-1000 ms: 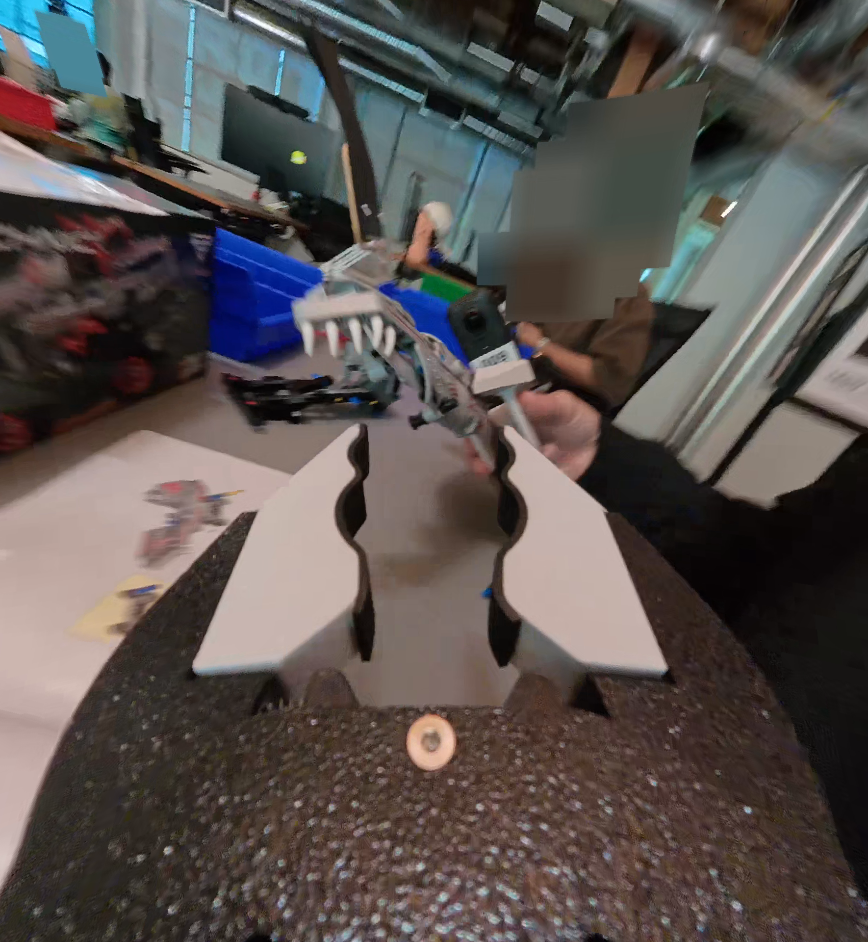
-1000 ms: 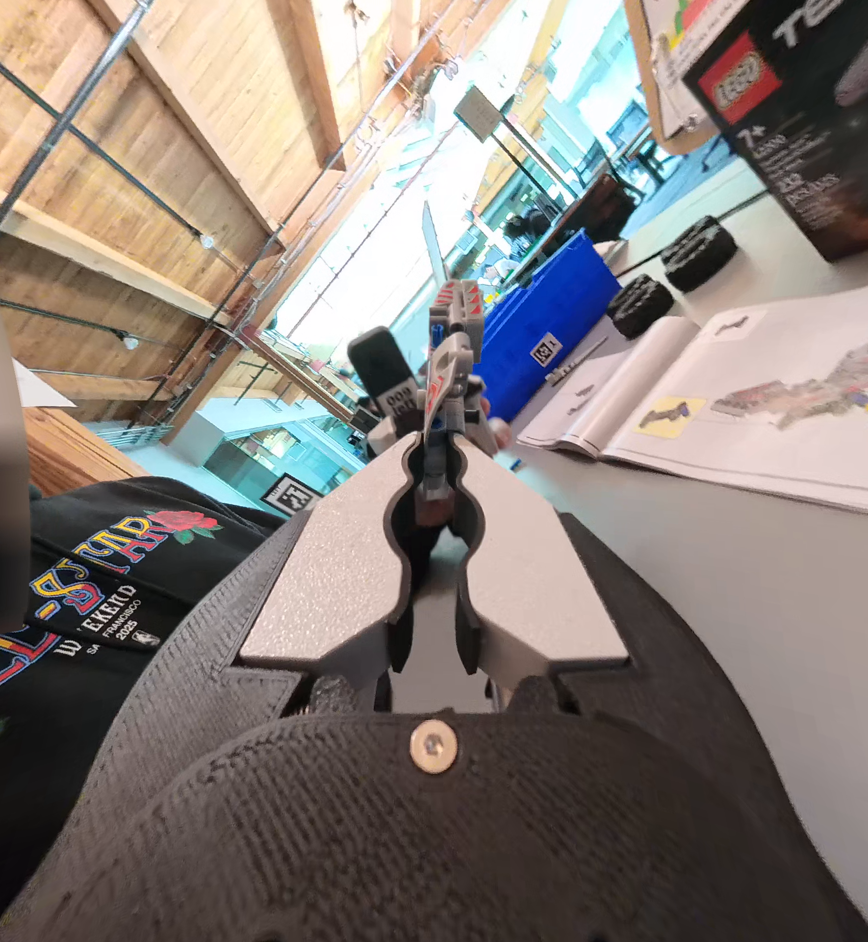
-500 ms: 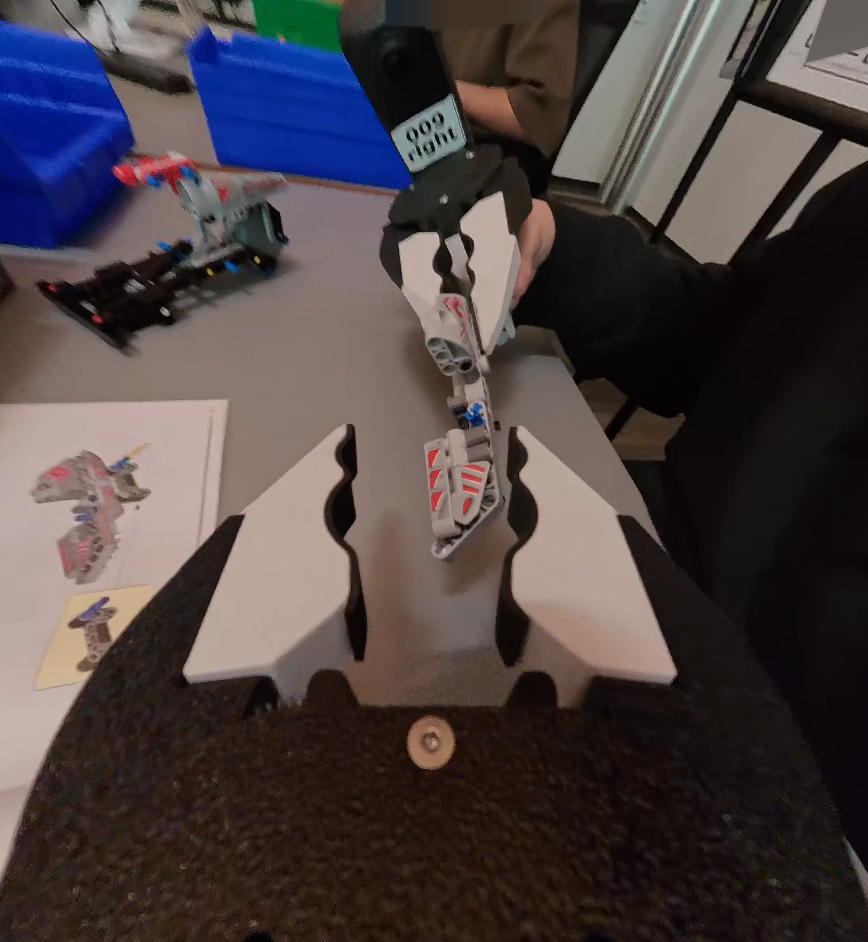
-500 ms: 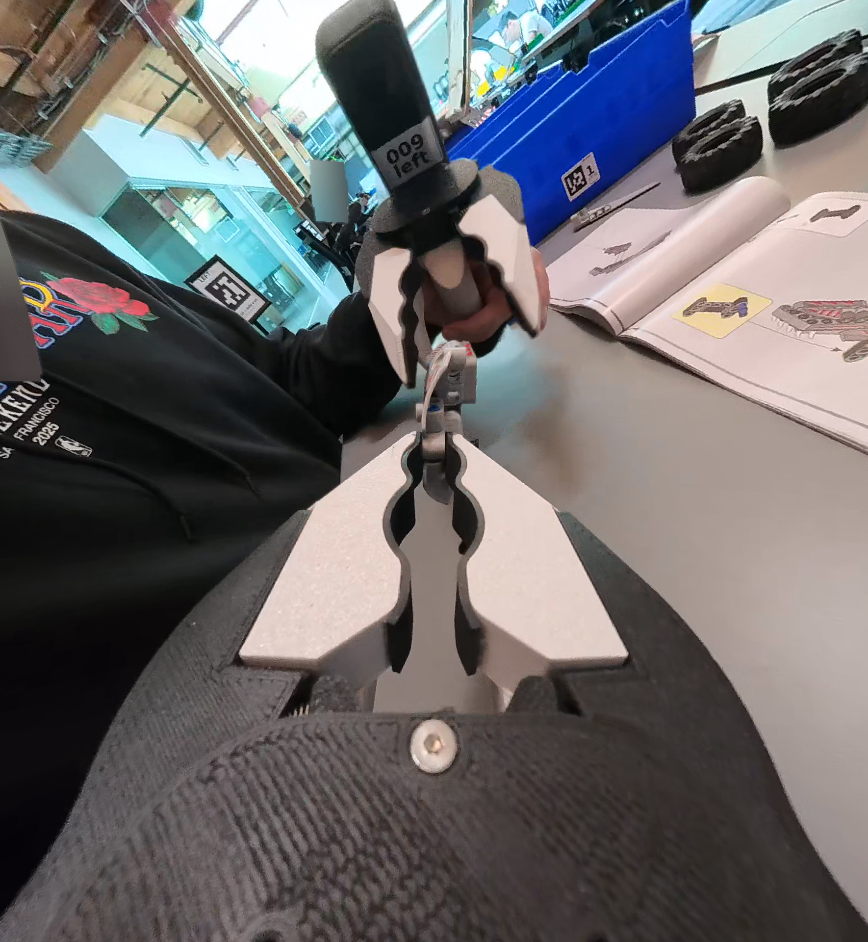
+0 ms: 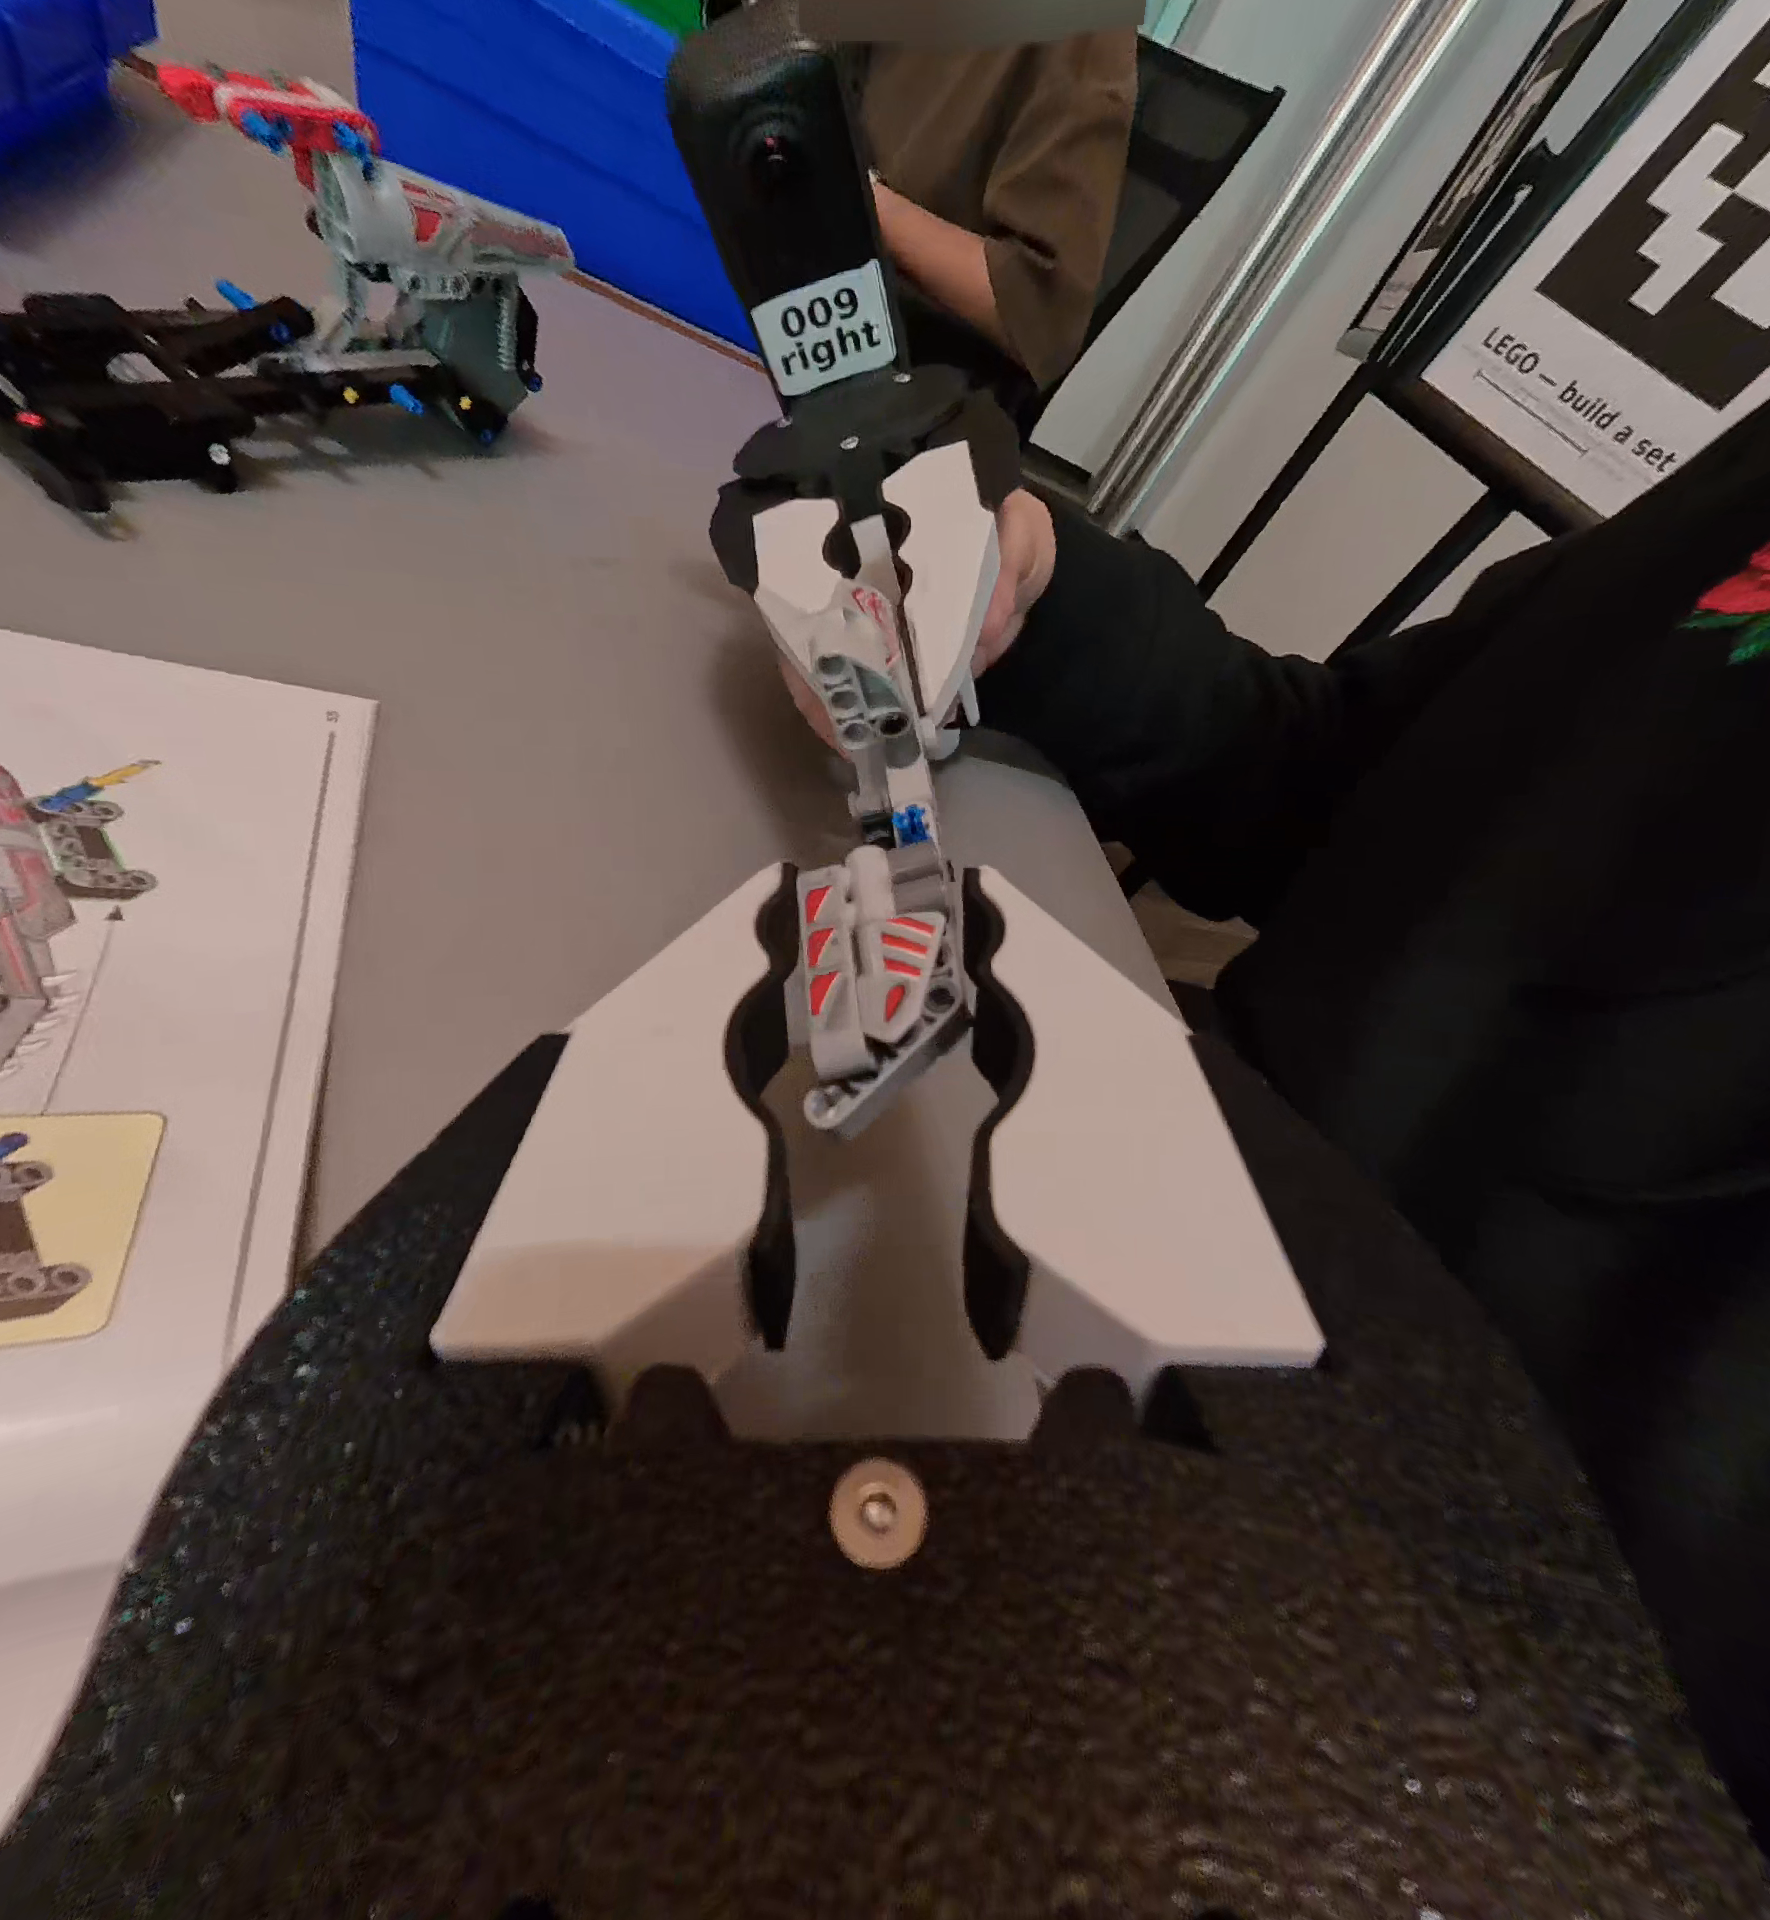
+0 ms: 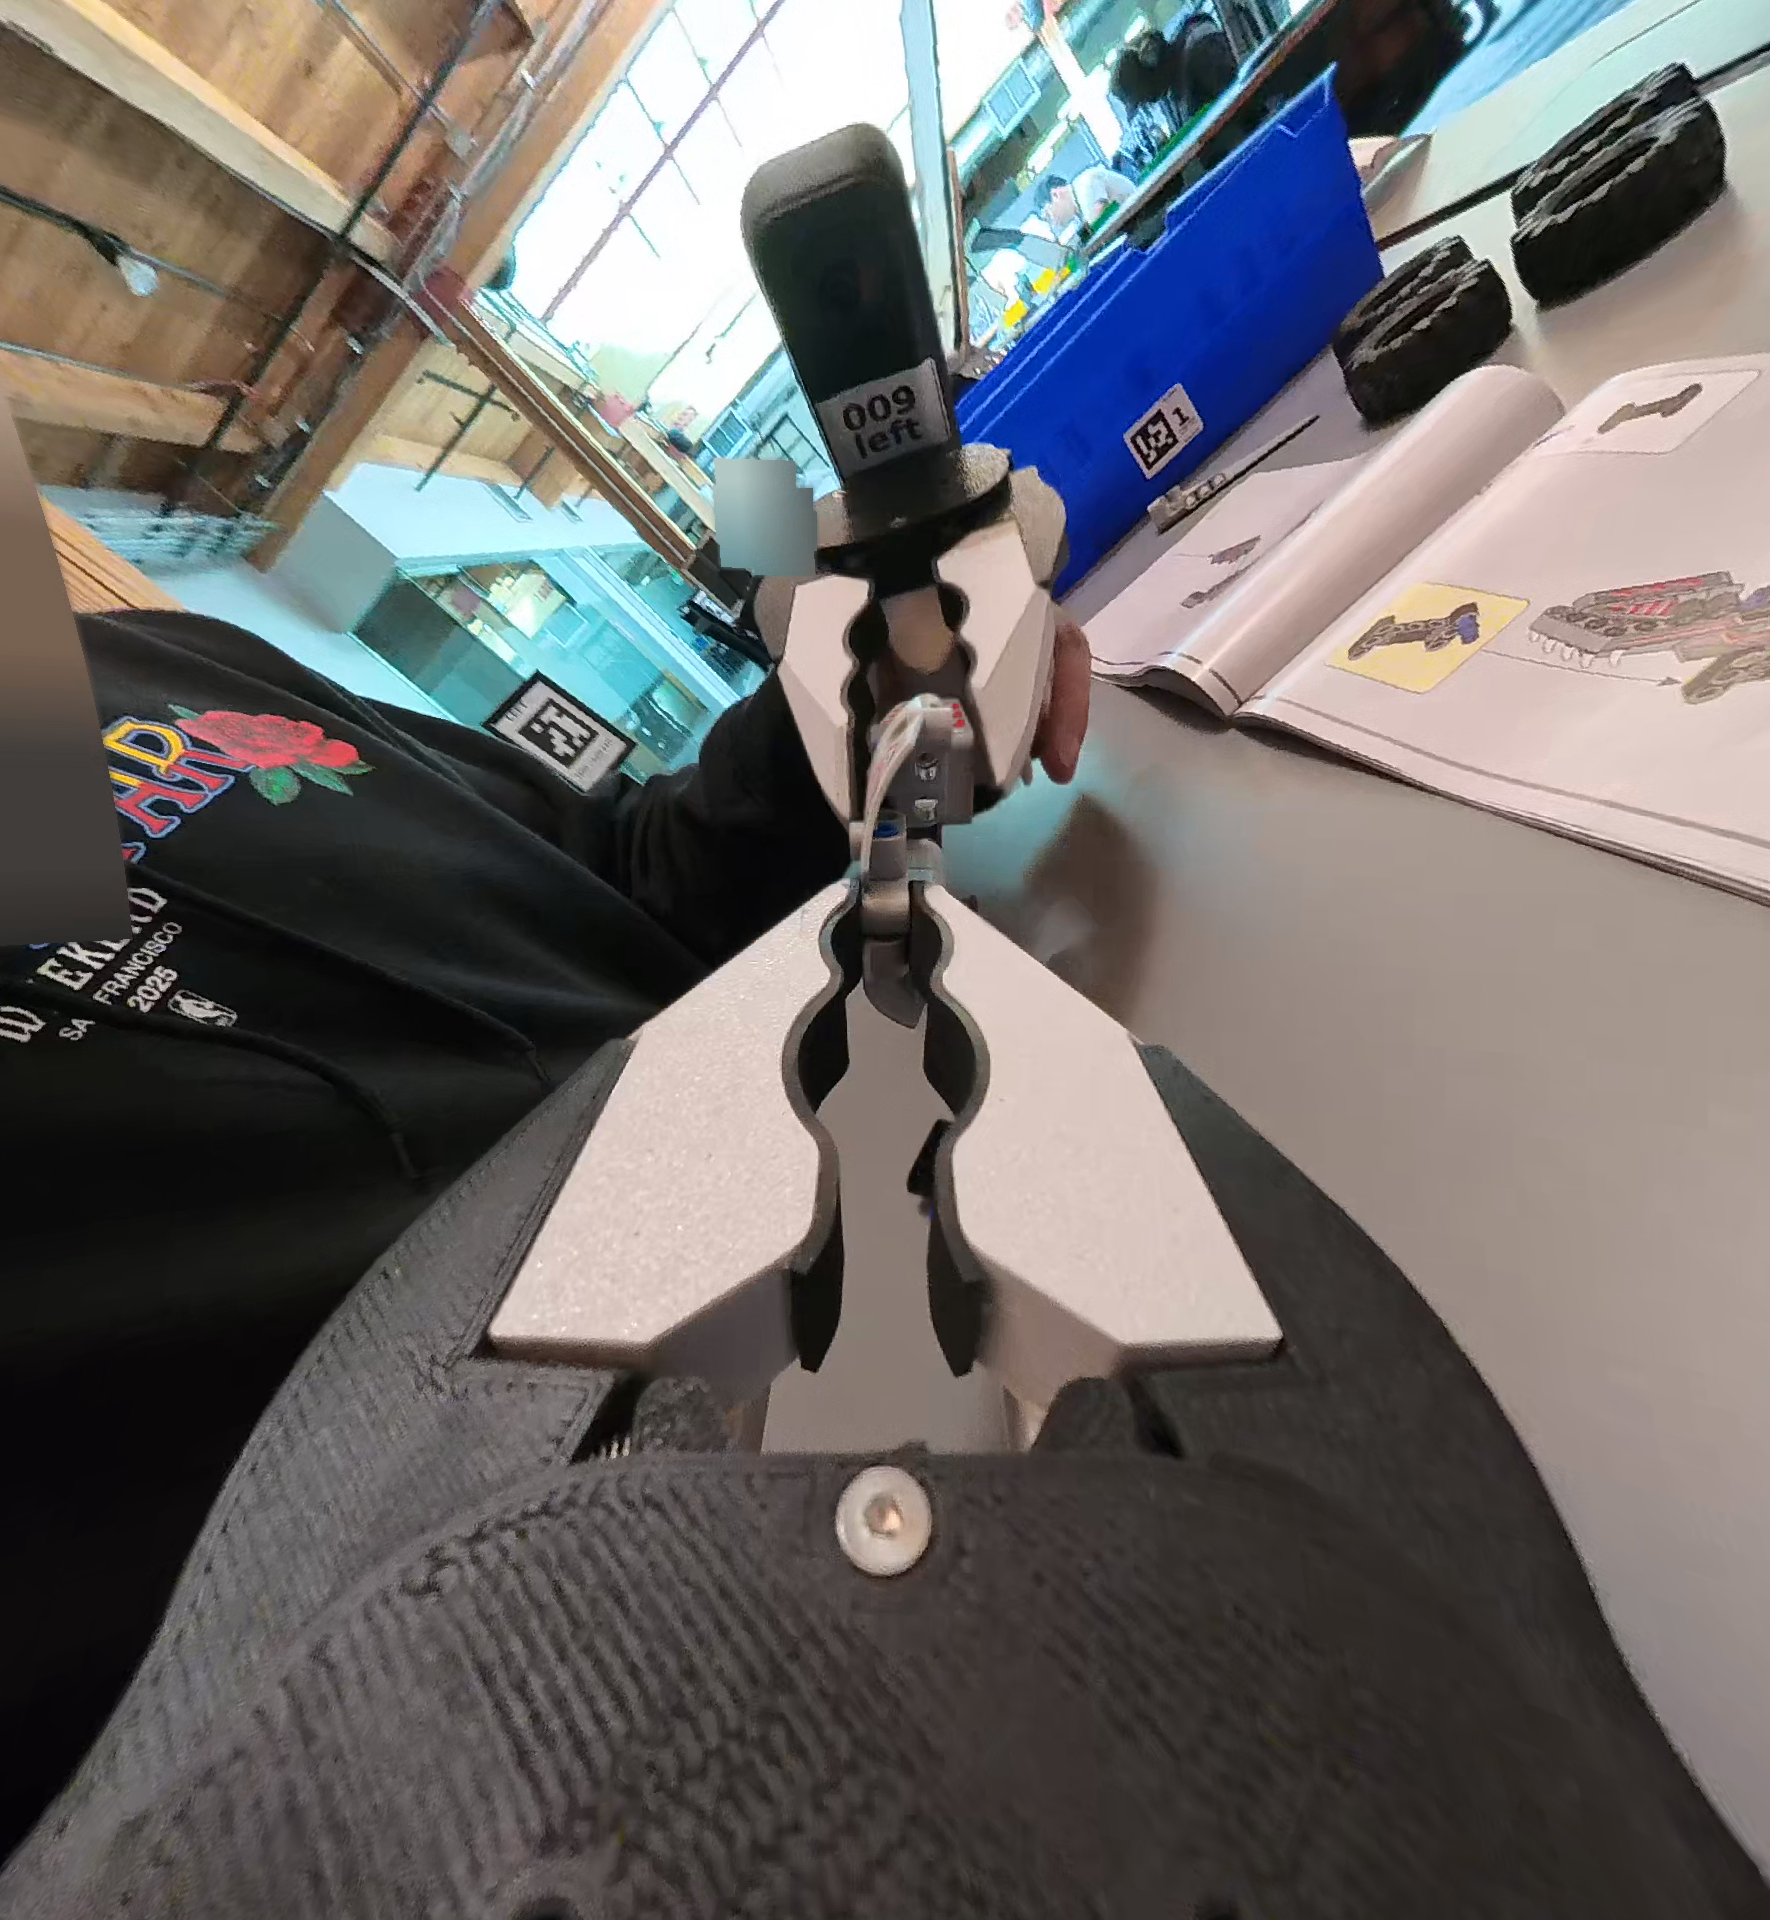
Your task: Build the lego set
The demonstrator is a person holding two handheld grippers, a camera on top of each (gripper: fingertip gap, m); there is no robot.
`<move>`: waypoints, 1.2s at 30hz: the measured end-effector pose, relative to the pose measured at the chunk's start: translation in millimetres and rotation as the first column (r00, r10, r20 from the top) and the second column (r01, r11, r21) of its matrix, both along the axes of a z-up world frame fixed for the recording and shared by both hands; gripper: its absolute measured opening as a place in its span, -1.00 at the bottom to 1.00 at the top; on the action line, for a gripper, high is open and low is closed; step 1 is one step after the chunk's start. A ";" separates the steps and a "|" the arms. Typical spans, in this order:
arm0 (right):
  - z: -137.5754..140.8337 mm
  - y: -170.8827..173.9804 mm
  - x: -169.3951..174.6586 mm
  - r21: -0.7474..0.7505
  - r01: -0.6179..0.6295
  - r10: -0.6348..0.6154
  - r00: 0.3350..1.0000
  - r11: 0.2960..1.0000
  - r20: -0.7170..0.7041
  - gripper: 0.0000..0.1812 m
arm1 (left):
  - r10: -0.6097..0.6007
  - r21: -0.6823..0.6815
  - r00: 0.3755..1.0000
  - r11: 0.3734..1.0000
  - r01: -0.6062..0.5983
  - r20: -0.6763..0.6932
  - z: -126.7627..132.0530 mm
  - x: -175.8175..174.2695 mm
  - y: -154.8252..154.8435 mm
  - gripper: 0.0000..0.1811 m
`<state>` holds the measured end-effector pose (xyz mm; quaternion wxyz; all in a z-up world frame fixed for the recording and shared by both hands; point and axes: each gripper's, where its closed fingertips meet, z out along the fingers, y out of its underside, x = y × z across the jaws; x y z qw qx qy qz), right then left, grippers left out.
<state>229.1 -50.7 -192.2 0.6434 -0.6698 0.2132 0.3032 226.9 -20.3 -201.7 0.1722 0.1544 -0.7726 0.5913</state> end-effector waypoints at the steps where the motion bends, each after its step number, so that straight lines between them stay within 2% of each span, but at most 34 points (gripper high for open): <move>1: 0.7 0.6 0.3 0.011 0.000 0.000 1.000 1.000 -0.012 -0.94 | -0.006 0.003 1.000 1.000 0.006 -0.009 -1.9 -0.8 -0.5 -0.66; 3: 0.8 0.9 2.1 0.023 0.005 -0.004 0.999 1.000 -0.045 -0.94 | -0.014 0.014 0.999 1.000 0.014 -0.031 -6.0 -1.9 -0.9 -0.57; 6: -0.6 -0.3 4.4 0.034 0.008 -0.005 0.995 0.999 -0.100 -0.94 | -0.029 -0.005 0.998 1.000 0.029 -0.062 -5.5 -4.7 -0.1 -0.61; 9: -0.3 -1.1 6.2 0.044 0.012 -0.005 0.990 0.999 -0.140 -0.94 | -0.059 -0.032 0.991 0.998 0.056 -0.121 -3.2 -8.6 2.8 -0.55; 13: 1.5 -1.5 9.0 0.063 0.024 -0.013 0.985 0.998 -0.172 -0.94 | -0.023 -0.059 0.989 0.998 0.015 -0.148 -0.5 -2.1 4.1 -0.63; 20: -2.2 0.8 7.3 0.038 0.026 -0.020 0.987 0.999 -0.160 -0.94 | 0.007 -0.107 0.961 0.994 -0.038 -0.276 0.4 3.4 4.8 -0.70; 23: -4.9 1.0 7.2 0.015 0.033 -0.030 0.990 0.999 -0.138 -0.94 | 0.023 -0.084 0.953 0.995 -0.050 -0.302 -4.2 3.1 4.8 -0.72; 25: -9.2 0.7 5.2 -0.030 0.038 -0.040 0.996 0.999 -0.074 -0.92 | 0.026 -0.068 0.946 0.996 -0.050 -0.324 -7.2 1.2 5.1 -0.72; 28: -21.2 -8.7 3.7 -0.151 0.063 -0.060 0.998 0.987 0.024 -0.68 | 0.076 -0.009 0.940 0.996 -0.084 -0.333 -18.1 3.6 8.0 -0.72; 30: -23.9 -19.0 3.0 -0.207 0.107 -0.090 0.992 0.973 0.092 -0.66 | 0.099 0.016 0.941 0.995 -0.099 -0.325 -22.4 3.7 11.4 -0.72; 32: -26.2 -24.2 -2.9 -0.252 0.129 -0.110 0.990 0.959 0.089 -0.72 | 0.104 0.014 0.937 0.994 -0.106 -0.333 -22.5 2.1 13.8 -0.72; 36: -57.9 -25.2 -26.4 -0.486 0.136 -0.089 0.989 0.863 0.118 -0.64 | 0.112 0.016 0.933 0.993 -0.114 -0.343 -25.8 0.1 17.2 -0.72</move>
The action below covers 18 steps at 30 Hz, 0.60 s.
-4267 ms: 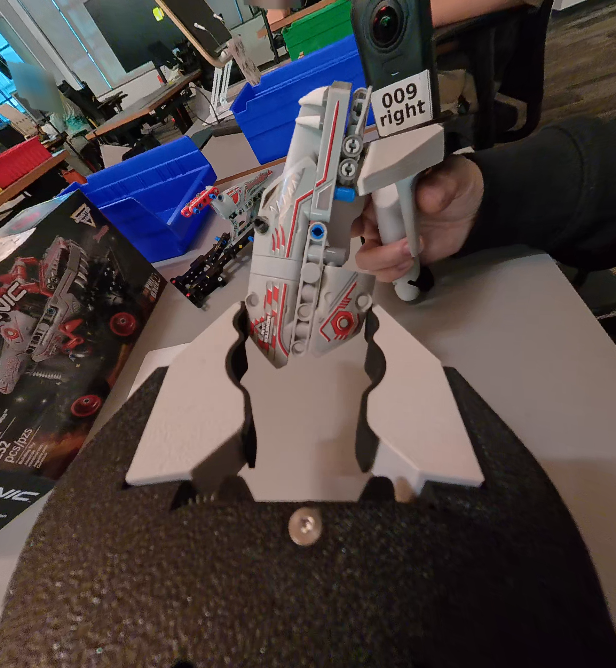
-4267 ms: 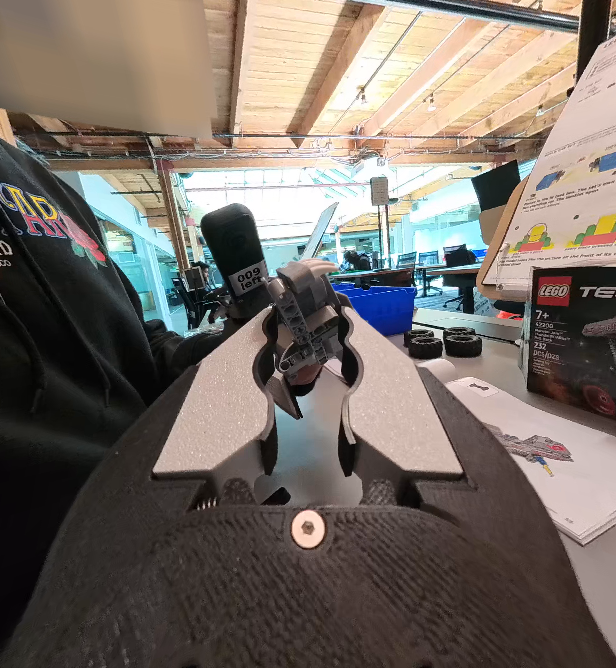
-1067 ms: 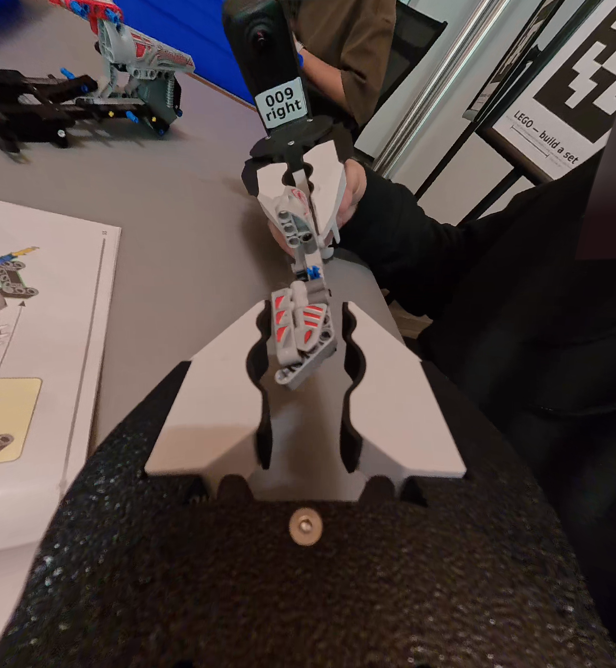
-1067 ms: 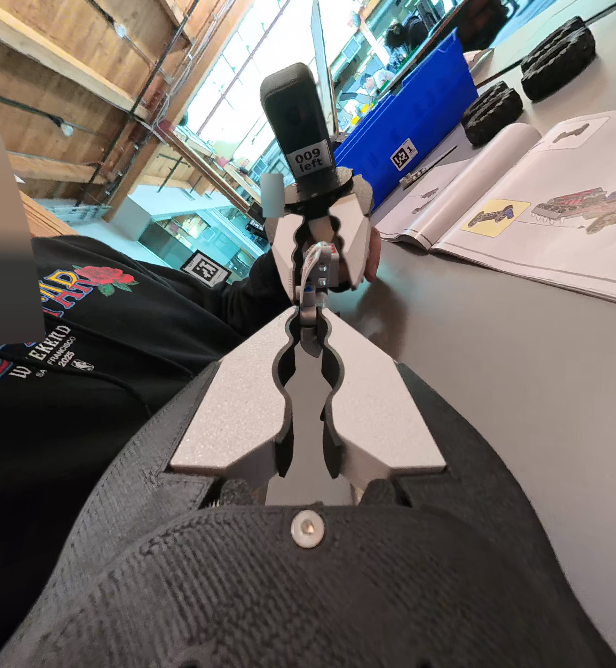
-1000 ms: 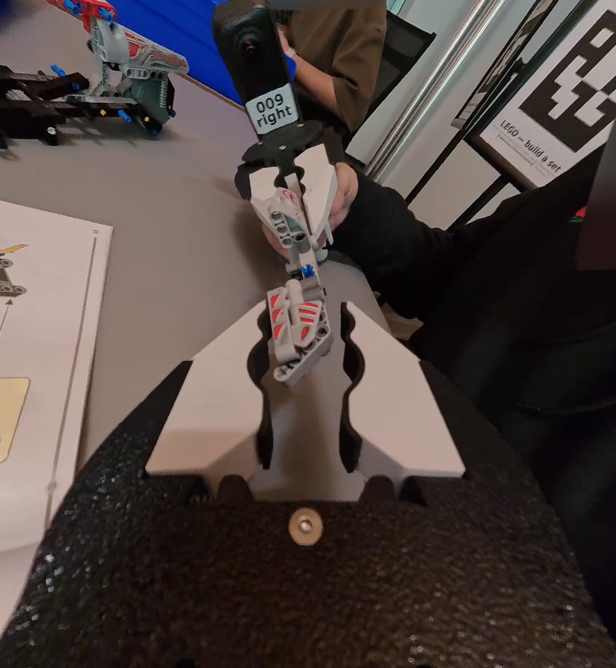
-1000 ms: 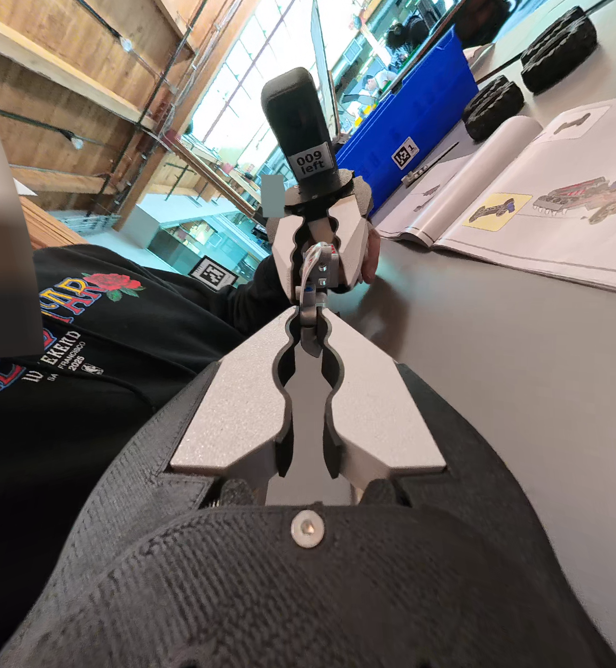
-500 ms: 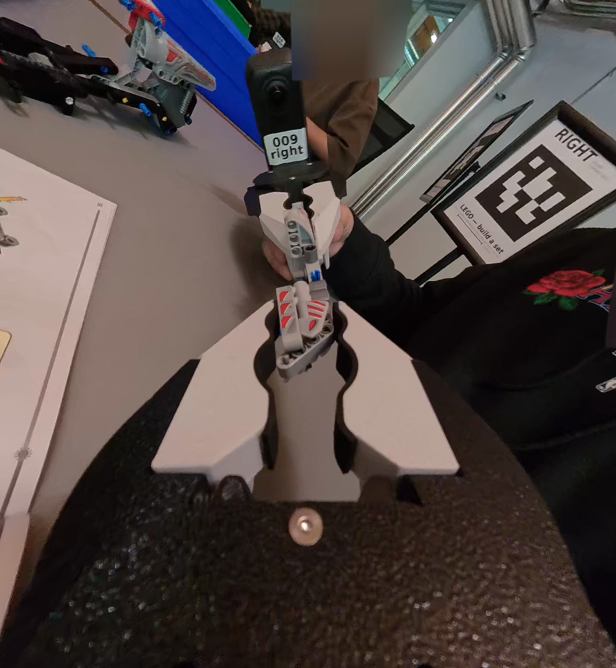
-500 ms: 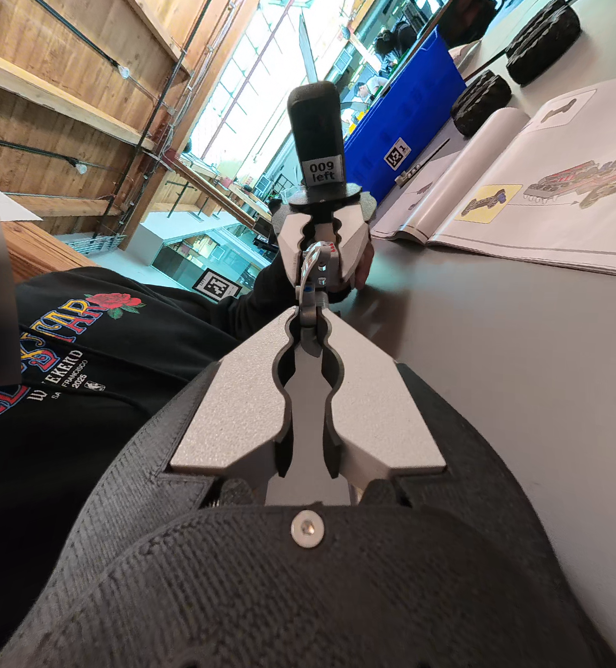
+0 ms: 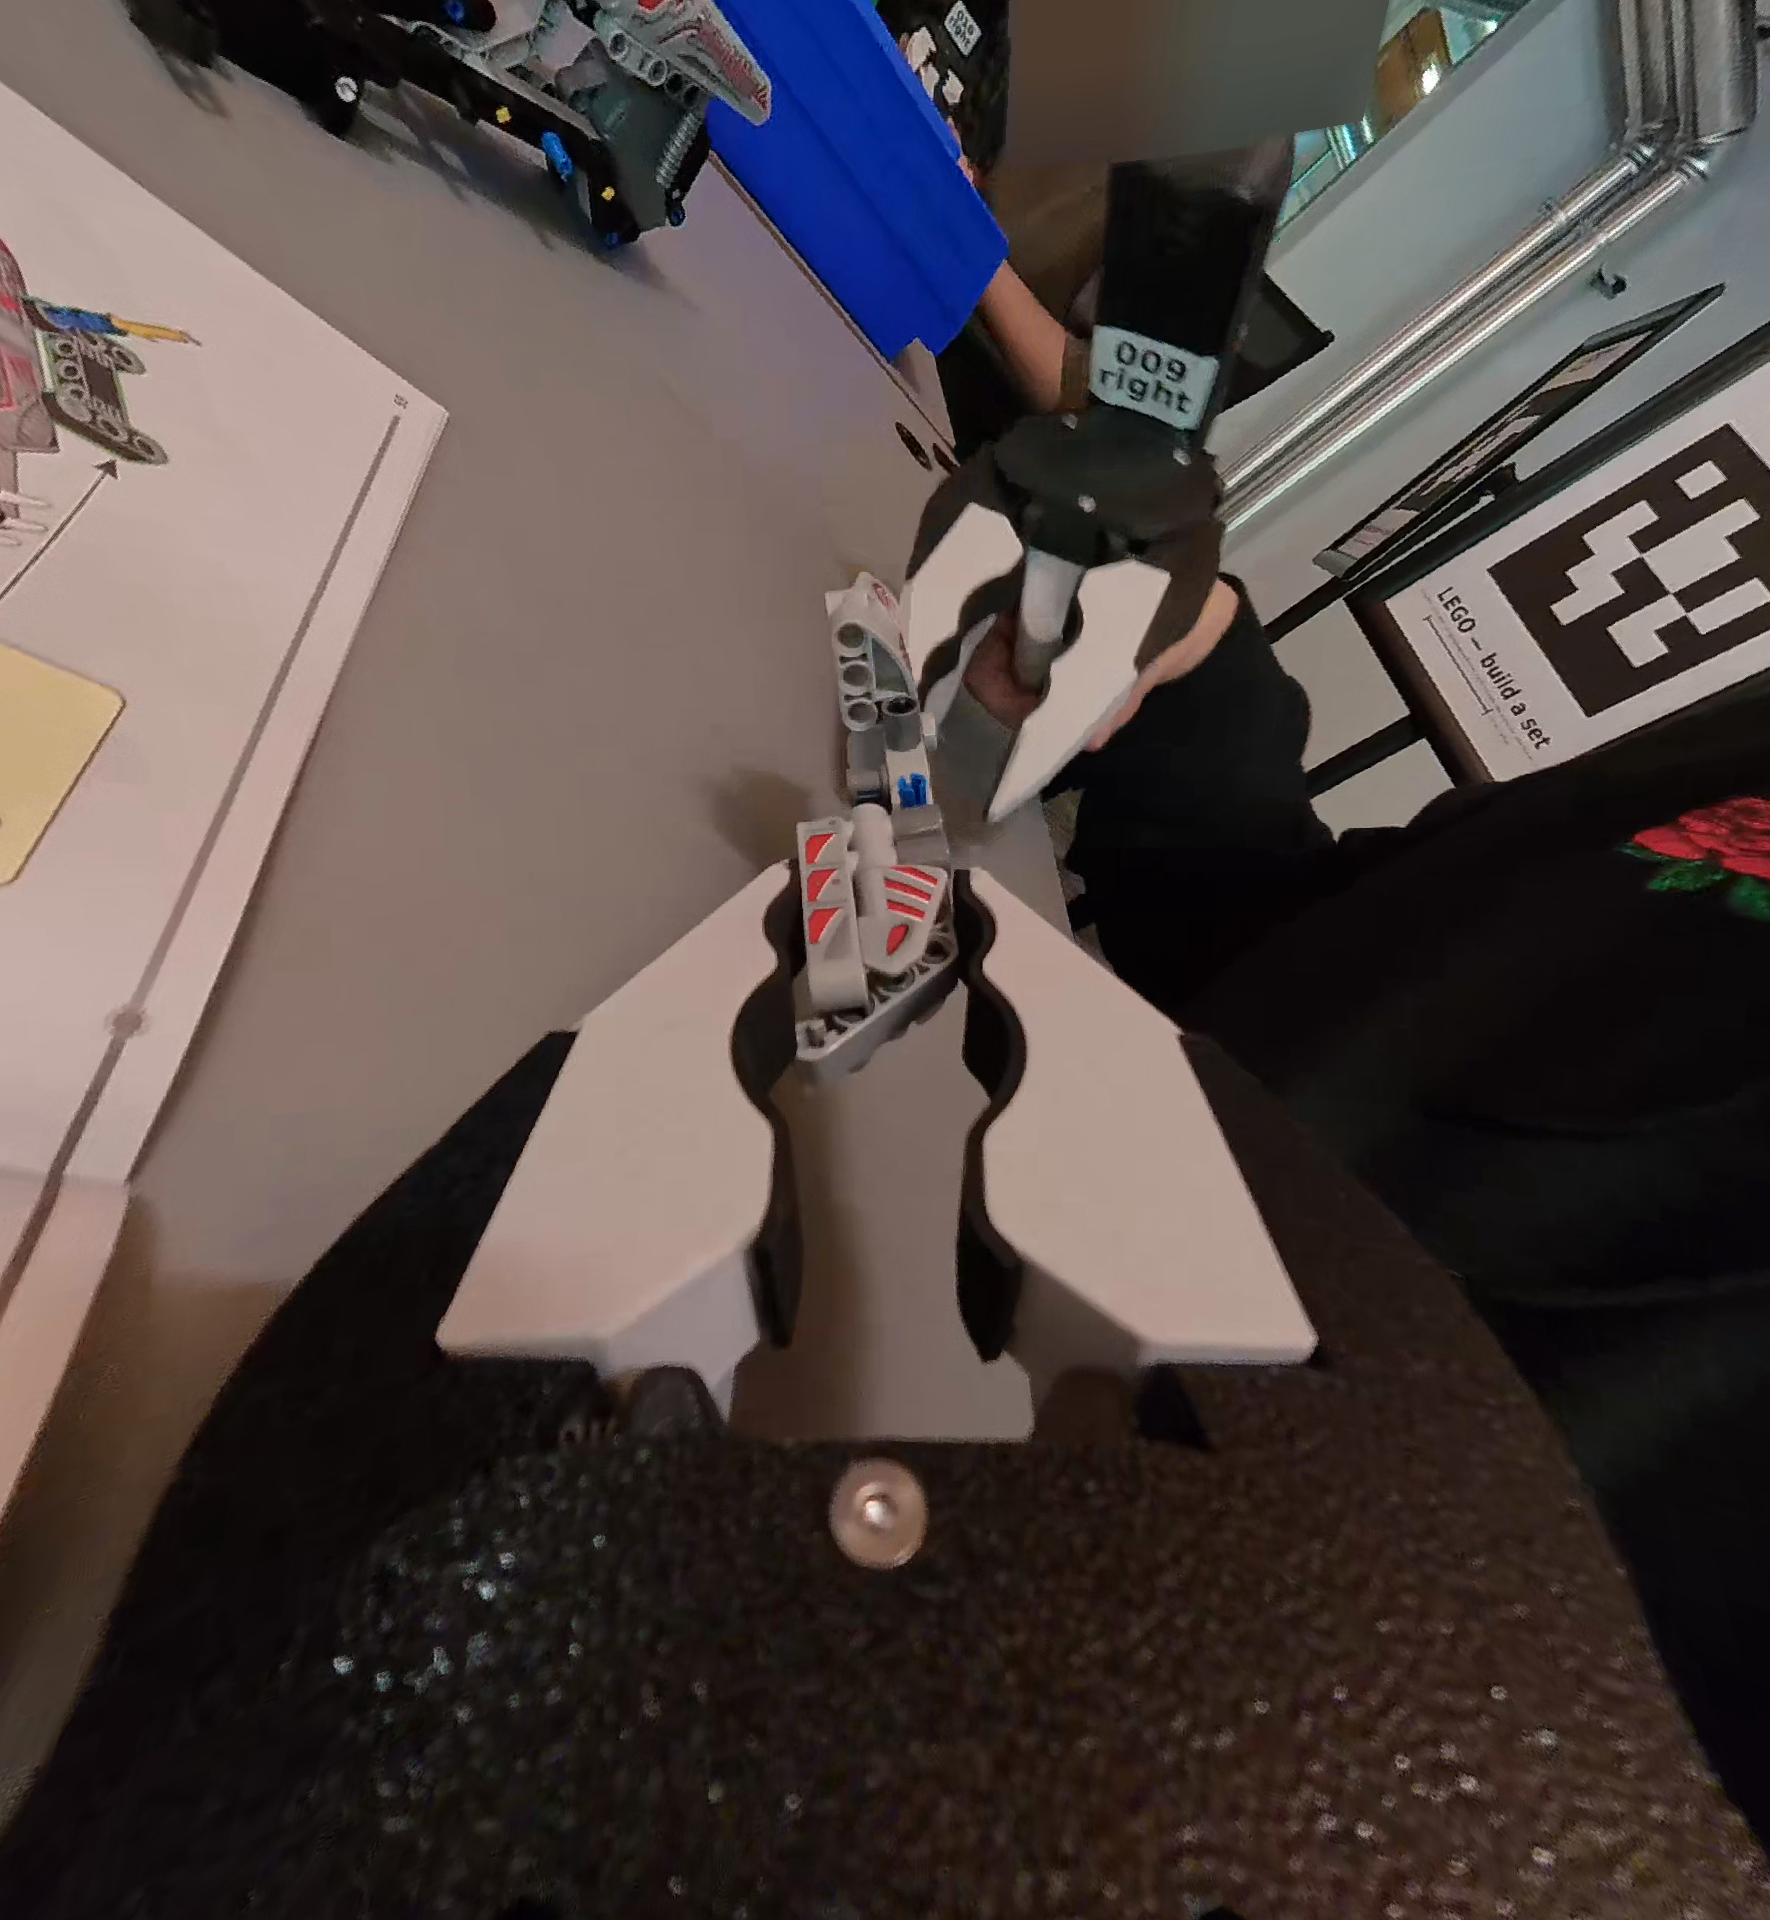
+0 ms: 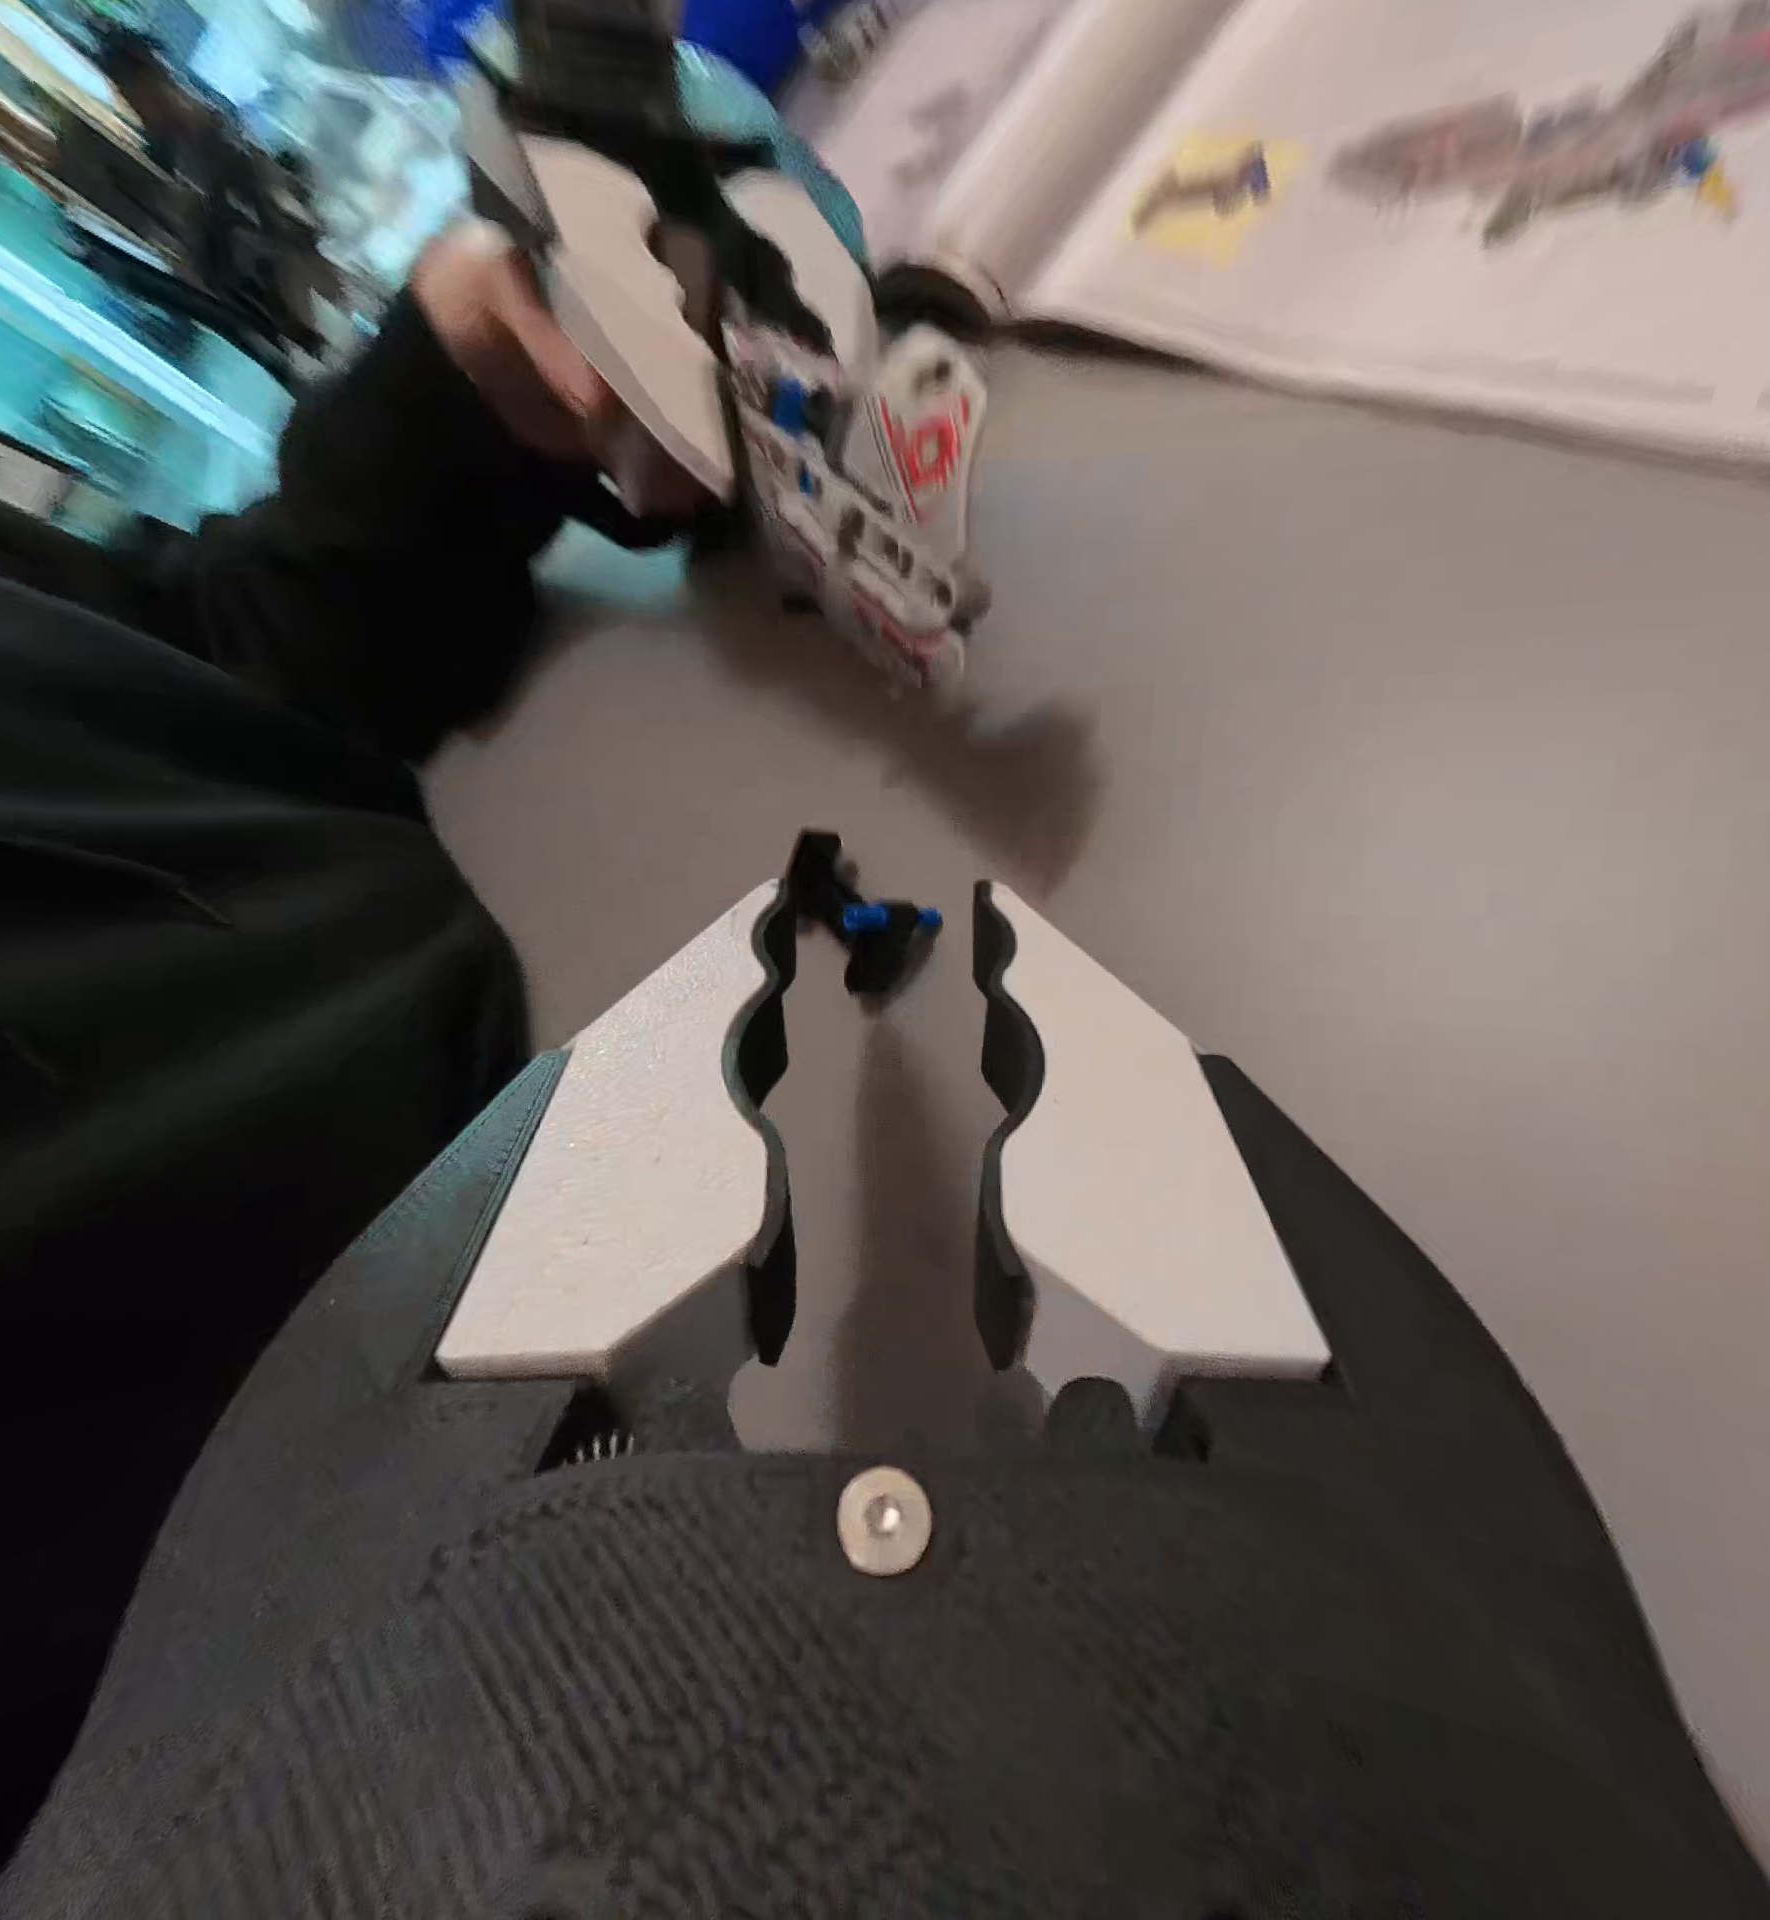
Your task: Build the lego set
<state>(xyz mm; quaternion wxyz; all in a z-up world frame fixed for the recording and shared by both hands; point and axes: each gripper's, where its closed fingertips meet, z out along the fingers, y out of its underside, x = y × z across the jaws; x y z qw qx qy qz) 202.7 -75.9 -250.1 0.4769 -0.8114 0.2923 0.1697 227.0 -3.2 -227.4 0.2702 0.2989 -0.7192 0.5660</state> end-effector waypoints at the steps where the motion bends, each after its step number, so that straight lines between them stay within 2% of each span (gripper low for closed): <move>1: -8.0 0.0 -5.1 -0.054 0.015 -0.016 1.000 0.998 -0.015 -0.63 | 0.003 0.004 1.000 1.000 -0.003 -0.001 -1.0 -0.1 0.5 -0.72; 5: -16.2 7.5 -18.2 -0.105 0.037 -0.038 0.999 0.994 -0.007 -0.63 | 0.000 0.012 1.000 1.000 0.000 -0.016 -3.9 -1.7 1.8 -0.72; 8: -19.3 12.7 -17.9 -0.131 0.039 -0.033 0.998 0.991 0.052 -0.69 | 0.004 0.003 0.999 1.000 -0.004 -0.044 -4.7 -1.3 2.5 -0.72; 10: -22.9 16.1 -20.0 -0.149 0.016 -0.005 0.997 0.989 0.074 -0.83 | 0.011 -0.004 0.998 1.000 -0.011 -0.067 -4.9 -1.0 3.2 -0.72; 14: -21.6 22.4 -21.2 -0.120 0.004 0.009 0.994 0.993 0.108 -0.85 | 0.042 0.007 0.995 0.999 -0.042 -0.092 -9.2 1.8 6.4 -0.72; 18: -17.6 25.9 -19.9 -0.112 0.004 0.020 0.978 0.994 0.209 -0.87 | 0.047 0.019 0.997 0.999 -0.046 -0.068 -10.5 -0.7 5.7 -0.72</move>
